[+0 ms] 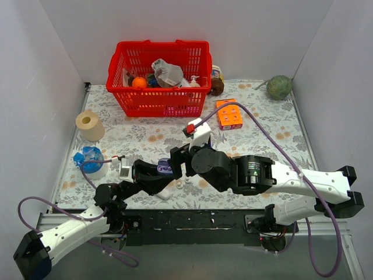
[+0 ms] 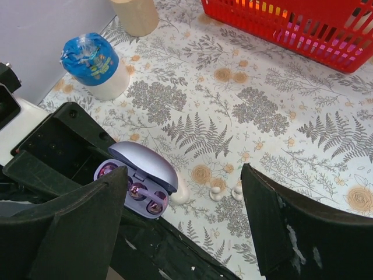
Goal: Insert the wireless bluetooth earbuds into the charging case
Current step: Place the earbud in the charging case.
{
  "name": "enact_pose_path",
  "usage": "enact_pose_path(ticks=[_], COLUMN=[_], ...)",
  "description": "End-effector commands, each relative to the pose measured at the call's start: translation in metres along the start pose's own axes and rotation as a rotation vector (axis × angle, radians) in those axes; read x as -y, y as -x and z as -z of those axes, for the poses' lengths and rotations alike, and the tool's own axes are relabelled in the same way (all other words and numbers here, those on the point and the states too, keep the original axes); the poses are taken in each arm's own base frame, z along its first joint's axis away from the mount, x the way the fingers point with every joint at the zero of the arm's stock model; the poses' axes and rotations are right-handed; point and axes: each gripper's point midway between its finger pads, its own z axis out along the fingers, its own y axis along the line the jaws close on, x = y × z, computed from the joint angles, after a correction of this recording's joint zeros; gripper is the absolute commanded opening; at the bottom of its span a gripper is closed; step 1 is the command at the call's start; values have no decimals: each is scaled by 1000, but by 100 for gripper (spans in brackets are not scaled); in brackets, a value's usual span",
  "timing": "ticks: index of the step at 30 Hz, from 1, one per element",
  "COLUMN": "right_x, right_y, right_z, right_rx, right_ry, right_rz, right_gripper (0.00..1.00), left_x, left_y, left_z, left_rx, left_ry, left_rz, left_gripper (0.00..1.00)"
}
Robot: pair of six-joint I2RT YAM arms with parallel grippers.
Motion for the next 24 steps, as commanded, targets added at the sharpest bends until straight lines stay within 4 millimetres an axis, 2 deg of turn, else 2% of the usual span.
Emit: enact_pose_path(ticks=[1, 19, 24], right_x=[-4, -9, -13], right_y=[13, -5, -7], right_z=[3, -7, -7], right_rx=[9, -63, -71], right_ry=[16, 30, 54], right_rz=[-66, -33, -14], right_gripper=[84, 79, 81], left_x=[4, 5, 6], left_y=[21, 25, 26], left_z=[-6, -5, -6], left_rx=[63, 67, 70], left_ry=[-9, -8, -8], left_rz=[-46, -60, -58], left_gripper=[0, 0, 0])
